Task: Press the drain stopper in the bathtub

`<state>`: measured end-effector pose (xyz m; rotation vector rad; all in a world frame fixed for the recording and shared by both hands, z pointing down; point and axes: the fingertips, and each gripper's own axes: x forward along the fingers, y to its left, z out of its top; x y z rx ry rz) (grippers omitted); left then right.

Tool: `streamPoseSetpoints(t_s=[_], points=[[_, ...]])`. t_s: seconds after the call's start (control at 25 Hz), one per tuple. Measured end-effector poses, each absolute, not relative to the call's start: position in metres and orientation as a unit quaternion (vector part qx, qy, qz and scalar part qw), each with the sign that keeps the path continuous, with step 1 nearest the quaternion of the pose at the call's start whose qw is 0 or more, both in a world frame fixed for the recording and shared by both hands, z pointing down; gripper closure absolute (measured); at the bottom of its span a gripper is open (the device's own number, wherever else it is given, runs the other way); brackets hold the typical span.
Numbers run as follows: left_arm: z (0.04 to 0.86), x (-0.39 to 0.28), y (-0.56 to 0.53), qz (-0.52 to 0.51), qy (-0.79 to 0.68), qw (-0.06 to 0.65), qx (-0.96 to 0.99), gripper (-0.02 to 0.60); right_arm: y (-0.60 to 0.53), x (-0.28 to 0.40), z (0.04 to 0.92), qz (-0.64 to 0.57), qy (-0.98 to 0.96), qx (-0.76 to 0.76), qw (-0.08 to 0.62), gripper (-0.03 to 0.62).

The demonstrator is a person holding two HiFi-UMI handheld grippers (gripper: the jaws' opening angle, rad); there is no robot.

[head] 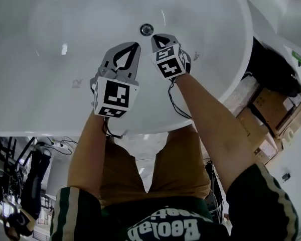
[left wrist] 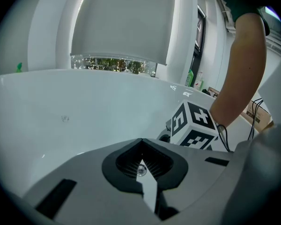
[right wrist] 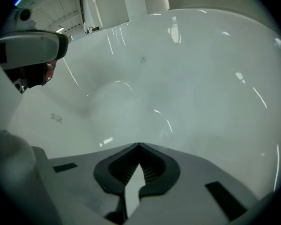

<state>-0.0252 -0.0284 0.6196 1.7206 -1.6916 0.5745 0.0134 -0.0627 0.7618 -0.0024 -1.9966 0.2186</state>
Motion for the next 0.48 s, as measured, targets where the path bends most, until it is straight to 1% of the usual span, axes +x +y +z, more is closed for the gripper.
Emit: streamPoseSetpoints(t_s=[0.24,0.48], points=[[0.592,-0.010,-0.014,0.225,-0.644,0.329,0.653,0.578,-0.051,0.016,0.713,0.082,-0.843,-0.016,0.531,0.583],[0.549,-0.003,-0.014,0.207,-0.644,0.327,0.661,0.578,-0.053,0.005,0.633,0.096,-0.883,-0.025,0.459,0.585]])
